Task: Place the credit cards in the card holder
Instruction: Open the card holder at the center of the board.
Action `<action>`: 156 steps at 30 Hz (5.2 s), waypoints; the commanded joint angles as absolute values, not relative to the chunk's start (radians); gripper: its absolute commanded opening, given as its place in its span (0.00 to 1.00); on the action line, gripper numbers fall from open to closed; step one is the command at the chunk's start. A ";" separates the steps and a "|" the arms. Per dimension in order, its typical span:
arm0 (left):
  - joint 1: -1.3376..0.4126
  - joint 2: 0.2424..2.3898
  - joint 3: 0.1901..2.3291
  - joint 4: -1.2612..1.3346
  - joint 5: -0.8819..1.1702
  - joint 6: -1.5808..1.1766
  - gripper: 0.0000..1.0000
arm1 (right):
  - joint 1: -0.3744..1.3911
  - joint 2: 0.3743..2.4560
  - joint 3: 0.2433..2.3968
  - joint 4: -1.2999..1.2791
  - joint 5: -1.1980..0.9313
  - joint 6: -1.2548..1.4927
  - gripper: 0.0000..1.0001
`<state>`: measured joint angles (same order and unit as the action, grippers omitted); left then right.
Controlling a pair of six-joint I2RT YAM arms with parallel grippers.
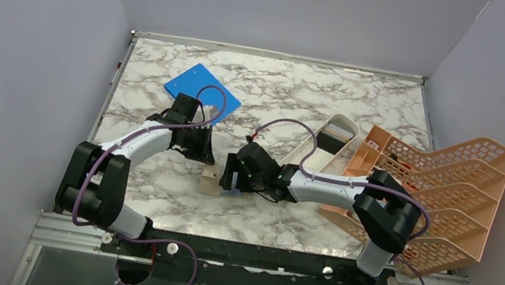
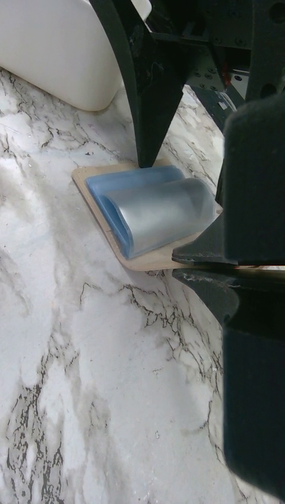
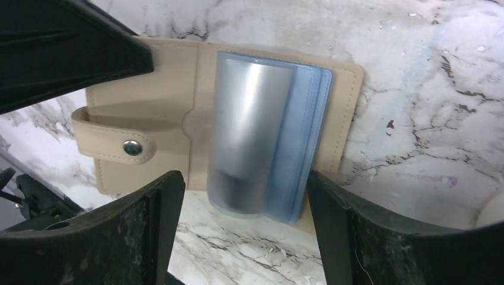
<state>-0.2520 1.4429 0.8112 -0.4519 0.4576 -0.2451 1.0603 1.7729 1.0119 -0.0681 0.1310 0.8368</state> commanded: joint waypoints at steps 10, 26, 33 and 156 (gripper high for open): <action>-0.255 1.455 0.805 -0.433 0.468 -0.247 0.00 | 1.066 1.785 1.034 0.044 0.046 0.836 0.75; -0.255 1.450 0.756 -0.321 0.581 -0.383 0.00 | 1.066 1.716 0.953 0.287 -0.101 0.816 0.68; -0.255 1.456 0.769 -0.326 0.594 -0.392 0.16 | 1.065 1.718 0.948 0.255 -0.055 0.790 0.68; -0.304 1.135 0.738 -0.379 0.354 -0.403 0.40 | 0.764 1.421 1.086 -0.307 0.244 0.352 0.43</action>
